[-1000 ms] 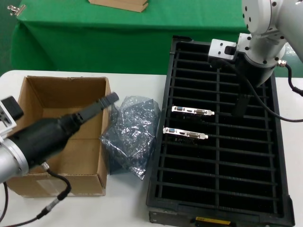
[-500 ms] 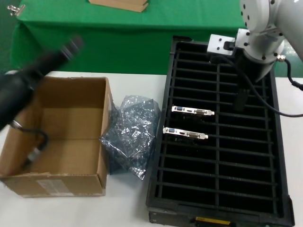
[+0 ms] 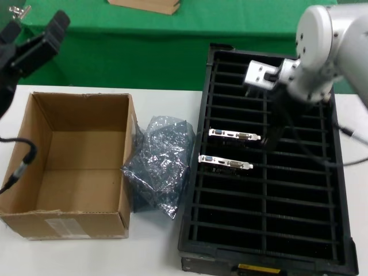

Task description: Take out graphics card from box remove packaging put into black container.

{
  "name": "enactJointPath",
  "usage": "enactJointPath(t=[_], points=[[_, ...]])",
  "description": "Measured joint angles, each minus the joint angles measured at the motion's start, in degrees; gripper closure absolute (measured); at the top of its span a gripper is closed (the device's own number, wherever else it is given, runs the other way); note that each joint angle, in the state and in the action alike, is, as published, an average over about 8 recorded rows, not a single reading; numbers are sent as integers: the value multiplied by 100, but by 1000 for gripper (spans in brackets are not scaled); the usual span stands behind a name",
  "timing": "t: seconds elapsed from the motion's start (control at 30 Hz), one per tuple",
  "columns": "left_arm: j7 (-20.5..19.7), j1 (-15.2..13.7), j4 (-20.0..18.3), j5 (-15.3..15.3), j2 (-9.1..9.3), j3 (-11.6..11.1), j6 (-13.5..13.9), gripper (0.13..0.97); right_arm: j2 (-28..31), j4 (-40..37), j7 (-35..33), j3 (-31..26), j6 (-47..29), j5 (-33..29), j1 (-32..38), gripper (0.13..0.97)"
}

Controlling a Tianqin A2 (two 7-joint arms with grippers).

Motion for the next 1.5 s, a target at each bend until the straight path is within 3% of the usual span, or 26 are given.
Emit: enactJointPath(t=[1.5], points=[[1382,1756,-613,895,587,712,-2264,132,981,5077,-1395,3438,3389,2765,-5536,129]])
